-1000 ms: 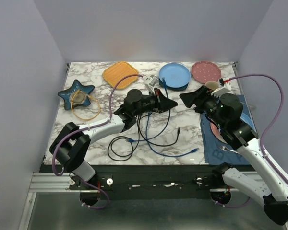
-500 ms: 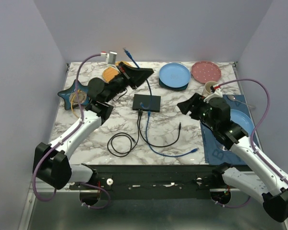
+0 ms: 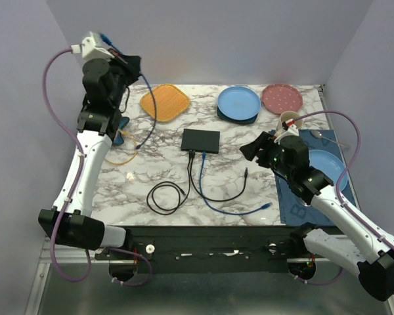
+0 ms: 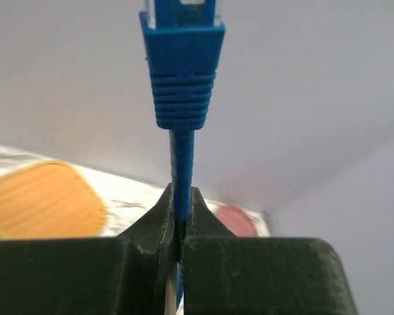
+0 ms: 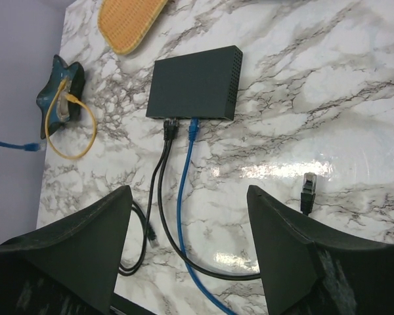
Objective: Pull the plug from the switch port
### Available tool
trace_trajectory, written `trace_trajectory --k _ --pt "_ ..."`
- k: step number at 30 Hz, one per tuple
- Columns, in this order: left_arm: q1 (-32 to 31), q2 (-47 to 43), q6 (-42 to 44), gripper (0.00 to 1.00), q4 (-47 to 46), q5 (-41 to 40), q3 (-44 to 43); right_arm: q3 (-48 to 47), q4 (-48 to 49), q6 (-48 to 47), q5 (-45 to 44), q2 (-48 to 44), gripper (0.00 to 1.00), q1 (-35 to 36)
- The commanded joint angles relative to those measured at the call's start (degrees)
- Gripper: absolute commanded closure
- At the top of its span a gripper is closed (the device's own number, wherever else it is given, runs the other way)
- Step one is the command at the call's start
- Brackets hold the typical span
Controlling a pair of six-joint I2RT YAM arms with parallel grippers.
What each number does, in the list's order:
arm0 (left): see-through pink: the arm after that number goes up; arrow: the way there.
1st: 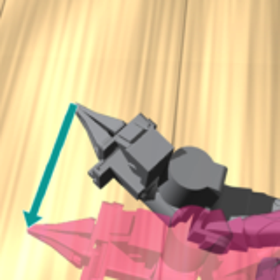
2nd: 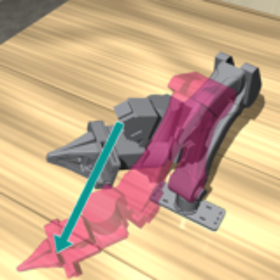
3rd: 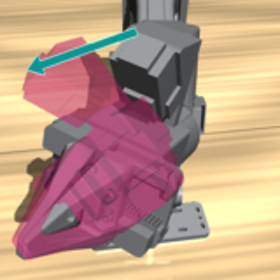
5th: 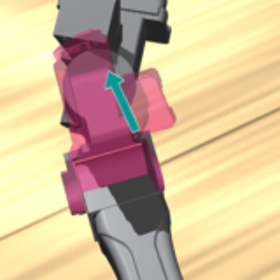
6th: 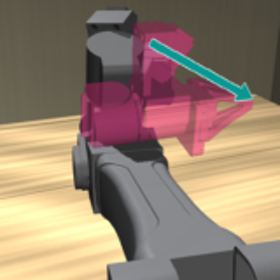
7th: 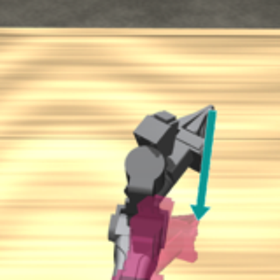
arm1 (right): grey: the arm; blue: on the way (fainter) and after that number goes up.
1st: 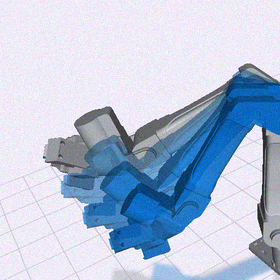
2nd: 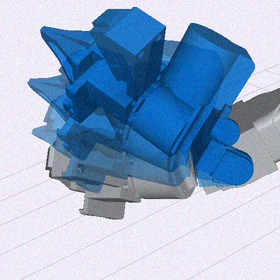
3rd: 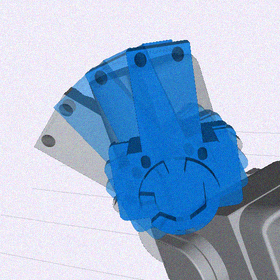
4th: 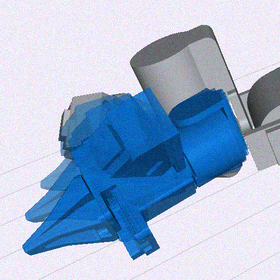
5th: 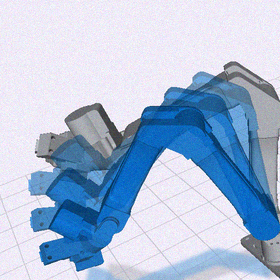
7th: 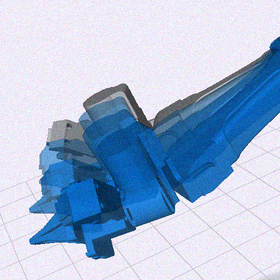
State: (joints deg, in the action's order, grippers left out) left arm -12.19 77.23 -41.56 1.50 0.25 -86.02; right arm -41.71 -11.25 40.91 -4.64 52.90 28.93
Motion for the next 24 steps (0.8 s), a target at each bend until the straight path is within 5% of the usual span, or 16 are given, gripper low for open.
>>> trace_trajectory --k 1,5,6,12,14,15,21,24 --pt "11.11 7.21 -0.70 1.00 24.68 -14.94 -3.63 0.84 2.19 -0.03 1.04 0.45 0.21 0.25" --pt "20.43 12.84 -6.76 0.96 28.91 -9.67 -1.62 1.20 2.28 -1.17 0.60 0.53 0.21 0.25" --pt "22.36 13.90 -6.87 0.75 29.35 -6.18 -0.65 1.11 2.19 -1.35 0.60 0.62 0.21 0.25" --pt "23.26 17.34 -6.42 0.17 27.69 -3.95 1.29 0.67 2.54 -1.97 0.95 2.46 0.21 0.25" --pt "22.39 15.85 -6.08 0.14 26.55 -3.85 1.99 0.67 2.81 -1.97 1.39 2.82 0.21 0.25" --pt "21.60 15.06 -5.73 0.04 26.02 -4.81 2.52 0.84 3.33 -1.97 1.48 3.08 0.21 0.17" --pt "7.90 6.28 -0.99 0.01 20.67 -19.66 9.88 0.41 6.41 -3.64 4.29 6.94 0.19 0.25" --pt "4.37 1.62 -3.08 0.01 12.96 -20.12 17.68 -0.65 6.50 -5.04 6.75 9.23 0.19 0.25"
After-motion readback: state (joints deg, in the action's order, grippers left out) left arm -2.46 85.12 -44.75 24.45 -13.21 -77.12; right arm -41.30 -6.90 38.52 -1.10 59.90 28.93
